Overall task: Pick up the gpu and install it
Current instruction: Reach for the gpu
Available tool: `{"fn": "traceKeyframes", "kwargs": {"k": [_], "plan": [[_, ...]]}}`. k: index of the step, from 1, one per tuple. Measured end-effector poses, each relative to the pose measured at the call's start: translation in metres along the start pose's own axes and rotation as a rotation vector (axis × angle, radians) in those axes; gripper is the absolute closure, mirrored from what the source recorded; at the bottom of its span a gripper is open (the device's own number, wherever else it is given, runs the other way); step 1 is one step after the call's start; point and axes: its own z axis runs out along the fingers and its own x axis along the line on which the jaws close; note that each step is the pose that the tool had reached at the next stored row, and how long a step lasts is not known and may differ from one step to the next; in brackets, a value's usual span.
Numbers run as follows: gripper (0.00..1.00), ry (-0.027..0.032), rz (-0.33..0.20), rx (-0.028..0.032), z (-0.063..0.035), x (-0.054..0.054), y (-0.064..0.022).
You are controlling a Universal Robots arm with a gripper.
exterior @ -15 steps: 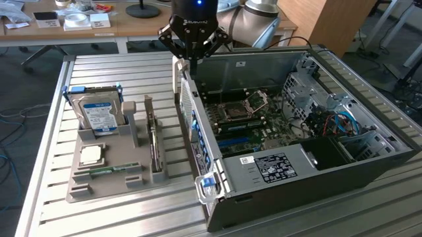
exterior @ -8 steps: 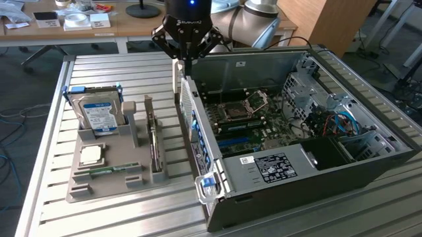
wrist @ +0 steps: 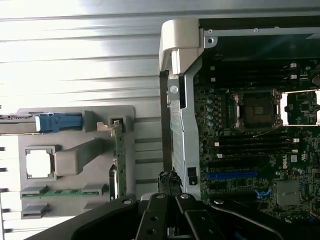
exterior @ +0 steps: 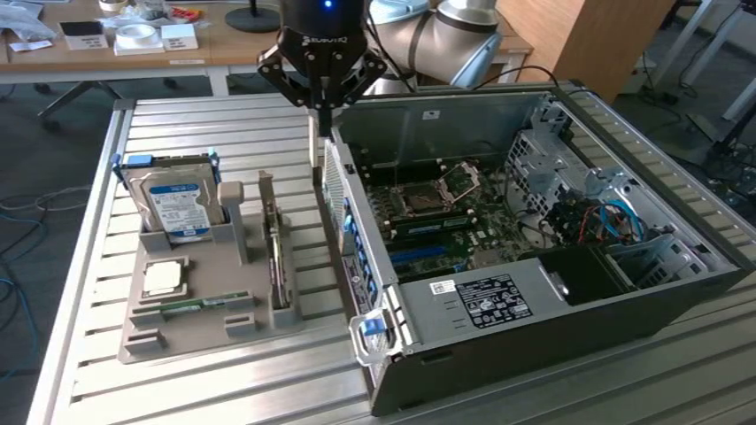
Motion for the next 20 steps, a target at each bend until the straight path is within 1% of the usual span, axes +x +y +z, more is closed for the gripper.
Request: {"fn": "traceKeyframes", "kwargs": {"k": [5,14,20], "plan": [[0.89,0.0000,0.000,0.0000,-0.0002,0.008,-0.0006],[0.89,-0.0001,0.000,-0.0001,-0.0004,0.027,-0.0020],[0.89,-0.0001,0.000,-0.0001,-0.0006,0.038,-0.0028]]}}
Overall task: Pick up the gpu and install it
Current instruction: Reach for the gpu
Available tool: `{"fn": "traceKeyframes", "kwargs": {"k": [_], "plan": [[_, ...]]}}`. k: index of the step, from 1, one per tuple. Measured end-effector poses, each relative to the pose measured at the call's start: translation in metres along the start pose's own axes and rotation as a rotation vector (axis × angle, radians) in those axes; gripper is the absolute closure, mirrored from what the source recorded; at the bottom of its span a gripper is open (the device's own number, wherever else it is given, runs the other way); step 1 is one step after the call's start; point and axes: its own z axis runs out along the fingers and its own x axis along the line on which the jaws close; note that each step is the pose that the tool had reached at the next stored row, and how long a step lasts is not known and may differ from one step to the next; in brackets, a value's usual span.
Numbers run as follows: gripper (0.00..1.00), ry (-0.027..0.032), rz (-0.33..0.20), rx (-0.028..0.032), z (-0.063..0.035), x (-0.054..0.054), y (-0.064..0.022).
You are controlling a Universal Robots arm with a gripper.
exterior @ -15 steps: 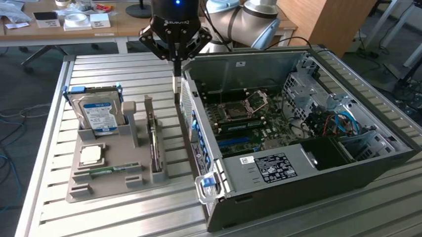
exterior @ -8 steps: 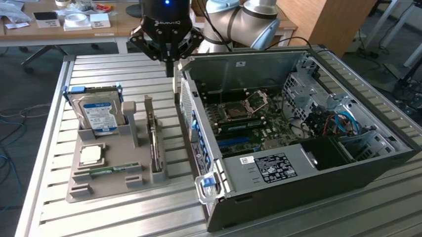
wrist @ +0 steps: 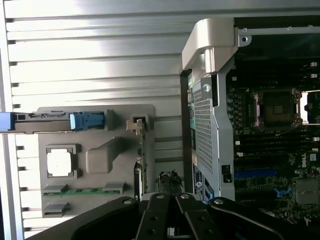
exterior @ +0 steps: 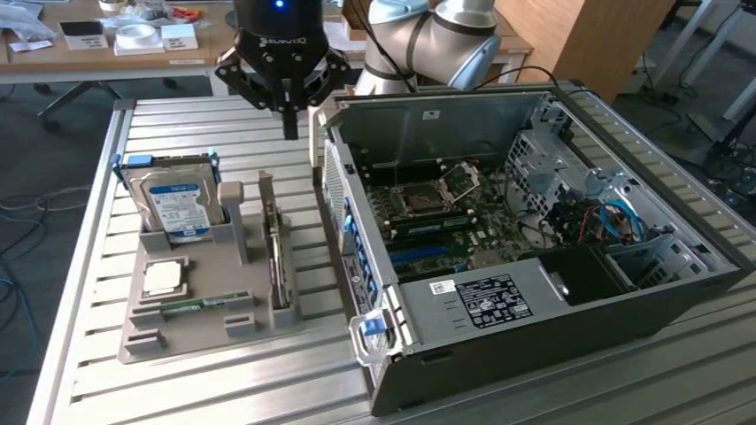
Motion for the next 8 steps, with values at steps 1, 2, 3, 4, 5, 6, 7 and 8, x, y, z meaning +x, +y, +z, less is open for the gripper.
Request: {"fn": "traceKeyframes", "kwargs": {"k": [1,2,3,4,5,6,7,8], "plan": [[0.89,0.0000,0.000,0.0000,0.0000,0.001,-0.0001],[0.89,0.0000,0.000,0.0000,0.0000,0.003,-0.0002],[0.89,0.0001,0.000,0.0001,-0.0001,0.005,-0.0004],[0.89,0.0001,0.000,0.0001,-0.0001,0.007,-0.0005],[0.89,0.0001,0.000,0.0001,-0.0002,0.008,-0.0006],[0.89,0.0001,0.000,0.0000,-0.0002,0.010,-0.0008],[0.89,0.0000,0.000,0.0000,-0.0002,0.012,-0.0009],[0.89,0.0000,0.000,0.0000,-0.0002,0.014,-0.0010]]}}
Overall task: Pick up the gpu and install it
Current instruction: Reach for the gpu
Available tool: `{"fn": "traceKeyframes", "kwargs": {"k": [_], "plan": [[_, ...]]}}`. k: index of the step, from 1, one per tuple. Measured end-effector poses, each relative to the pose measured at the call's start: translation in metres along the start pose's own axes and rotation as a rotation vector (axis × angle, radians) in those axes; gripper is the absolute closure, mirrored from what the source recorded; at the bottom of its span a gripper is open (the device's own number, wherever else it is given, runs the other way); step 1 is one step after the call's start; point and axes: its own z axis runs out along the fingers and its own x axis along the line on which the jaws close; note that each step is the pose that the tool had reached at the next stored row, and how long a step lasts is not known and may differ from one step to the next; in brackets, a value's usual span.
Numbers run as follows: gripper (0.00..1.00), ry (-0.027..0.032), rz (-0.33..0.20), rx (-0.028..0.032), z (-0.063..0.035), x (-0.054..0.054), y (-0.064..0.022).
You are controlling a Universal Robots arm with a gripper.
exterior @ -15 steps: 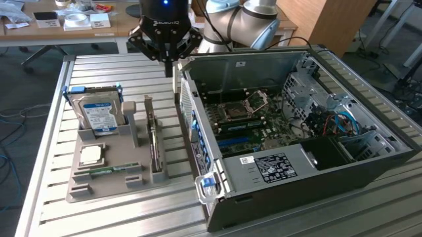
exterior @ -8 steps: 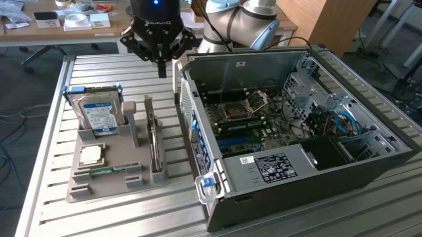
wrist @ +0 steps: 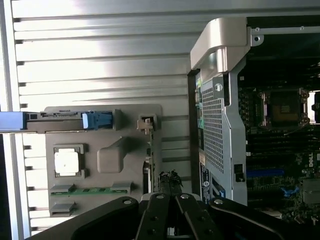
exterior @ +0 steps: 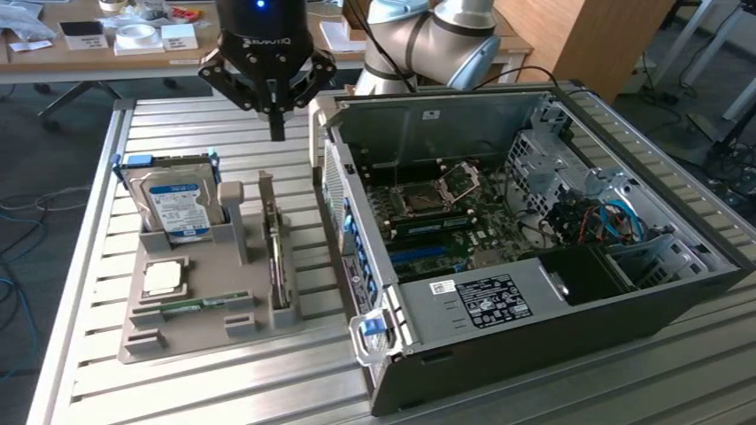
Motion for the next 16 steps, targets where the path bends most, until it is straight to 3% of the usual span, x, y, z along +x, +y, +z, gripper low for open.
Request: {"fn": "traceKeyframes", "kwargs": {"k": [6,16], "plan": [[0.89,0.0000,0.000,0.0000,0.0000,0.009,-0.0007],[0.89,0.0001,0.000,0.0000,-0.0001,0.013,-0.0010]]}}
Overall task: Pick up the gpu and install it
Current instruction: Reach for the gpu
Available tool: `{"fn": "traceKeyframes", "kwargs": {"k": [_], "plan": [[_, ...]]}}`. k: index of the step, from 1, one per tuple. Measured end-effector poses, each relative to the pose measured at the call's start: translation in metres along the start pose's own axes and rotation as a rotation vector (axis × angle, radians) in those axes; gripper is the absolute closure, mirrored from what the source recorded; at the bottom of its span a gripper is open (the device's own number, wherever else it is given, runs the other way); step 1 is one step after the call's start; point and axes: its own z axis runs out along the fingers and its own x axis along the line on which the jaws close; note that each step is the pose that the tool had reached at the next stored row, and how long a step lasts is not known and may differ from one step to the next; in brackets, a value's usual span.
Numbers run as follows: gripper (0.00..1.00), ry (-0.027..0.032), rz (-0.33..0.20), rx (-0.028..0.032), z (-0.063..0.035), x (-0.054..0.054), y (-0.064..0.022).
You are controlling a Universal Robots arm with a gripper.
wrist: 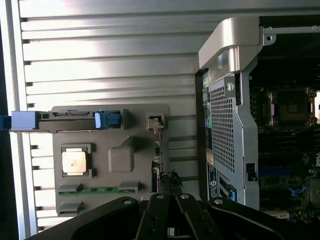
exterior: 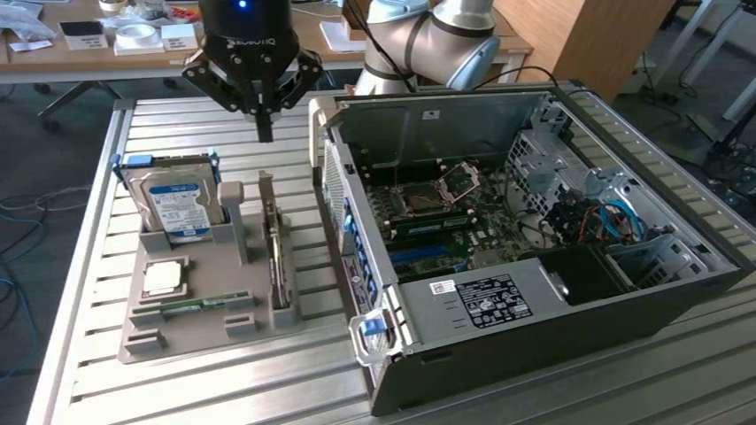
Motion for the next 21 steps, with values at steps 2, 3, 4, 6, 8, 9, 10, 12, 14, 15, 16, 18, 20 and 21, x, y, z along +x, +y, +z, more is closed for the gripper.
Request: {"fn": "traceKeyframes", "kwargs": {"k": [2,3,4,6,8,9,10,12,14,15,16,18,20,21], "plan": [[0.89,0.0000,0.000,0.0000,0.0000,0.003,-0.0002],[0.89,0.0000,0.000,0.0000,0.0000,0.005,-0.0003],[0.89,-0.0001,0.000,0.0000,0.0000,0.005,-0.0004],[0.89,0.0000,0.000,0.0000,0.0000,0.005,-0.0004],[0.89,0.0000,0.000,0.0000,0.0000,0.005,-0.0004],[0.89,0.0000,0.000,0.0000,0.0000,0.005,-0.0005],[0.89,0.0001,0.000,0.0000,-0.0001,0.005,-0.0011],[0.89,0.0000,0.000,0.0000,-0.0002,0.005,-0.0033],[0.89,0.0000,0.000,0.0000,-0.0004,0.004,-0.0097],[0.89,0.0000,0.000,-0.0001,-0.0005,0.004,-0.0115],[0.89,0.0001,0.000,-0.0001,-0.0006,0.004,-0.0131],[0.89,0.0000,0.000,-0.0001,-0.0007,0.004,-0.0168],[0.89,0.0001,0.000,0.0000,-0.0009,0.004,-0.0203],[0.89,0.0000,0.000,-0.0001,-0.0009,0.004,-0.0220]]}}
